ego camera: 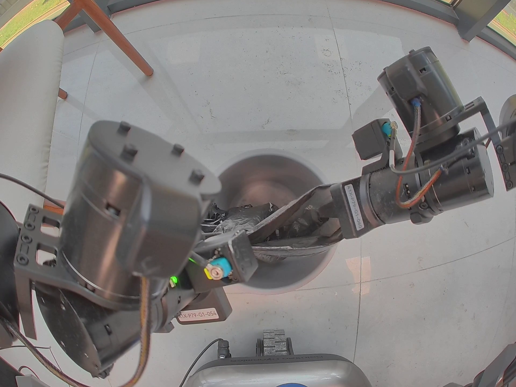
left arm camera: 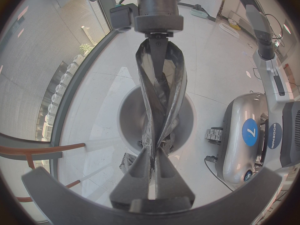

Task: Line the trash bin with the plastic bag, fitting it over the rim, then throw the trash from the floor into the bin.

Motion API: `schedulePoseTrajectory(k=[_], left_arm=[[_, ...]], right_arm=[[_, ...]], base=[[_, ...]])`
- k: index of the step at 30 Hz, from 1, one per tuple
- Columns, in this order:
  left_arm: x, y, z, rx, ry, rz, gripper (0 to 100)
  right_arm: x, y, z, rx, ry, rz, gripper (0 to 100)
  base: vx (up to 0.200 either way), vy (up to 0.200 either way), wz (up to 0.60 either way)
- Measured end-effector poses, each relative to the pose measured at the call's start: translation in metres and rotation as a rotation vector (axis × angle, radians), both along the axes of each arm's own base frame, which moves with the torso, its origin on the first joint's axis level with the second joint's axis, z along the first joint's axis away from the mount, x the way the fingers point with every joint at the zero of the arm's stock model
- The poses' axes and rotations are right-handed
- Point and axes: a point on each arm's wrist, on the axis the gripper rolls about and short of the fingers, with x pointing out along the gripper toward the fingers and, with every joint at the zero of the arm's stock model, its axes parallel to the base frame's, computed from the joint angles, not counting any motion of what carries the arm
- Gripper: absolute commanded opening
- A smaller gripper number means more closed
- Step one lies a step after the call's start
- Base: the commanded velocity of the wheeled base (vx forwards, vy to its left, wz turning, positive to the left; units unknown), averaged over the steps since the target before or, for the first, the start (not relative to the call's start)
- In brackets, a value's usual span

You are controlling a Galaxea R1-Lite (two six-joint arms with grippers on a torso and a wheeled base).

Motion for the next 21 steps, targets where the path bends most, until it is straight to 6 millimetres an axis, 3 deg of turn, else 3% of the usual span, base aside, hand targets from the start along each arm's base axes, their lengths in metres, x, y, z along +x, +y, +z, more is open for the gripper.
schedulePoseTrajectory(k=[6,7,14,21], left_arm=[[0.003,-0.003,0.004,-0.060,-0.038,0.015,0],[0.003,-0.004,0.003,-0.063,-0.041,0.019,100],[0.004,-0.006,-0.001,-0.115,-0.024,0.054,100],[0.006,-0.009,0.004,-0.177,-0.001,0.048,100]], right_arm=[[0.013,0.005,-0.004,0.010,-0.024,-0.008,0],[0.017,0.005,-0.005,0.006,-0.035,-0.005,0],[0.037,0.004,-0.010,0.014,-0.071,-0.012,0],[0.040,0.001,-0.014,0.010,-0.061,-0.017,0]], base=[[0.000,0.000,0.00],[0.000,0.000,0.00],[0.000,0.000,0.00],[0.000,0.000,0.00]])
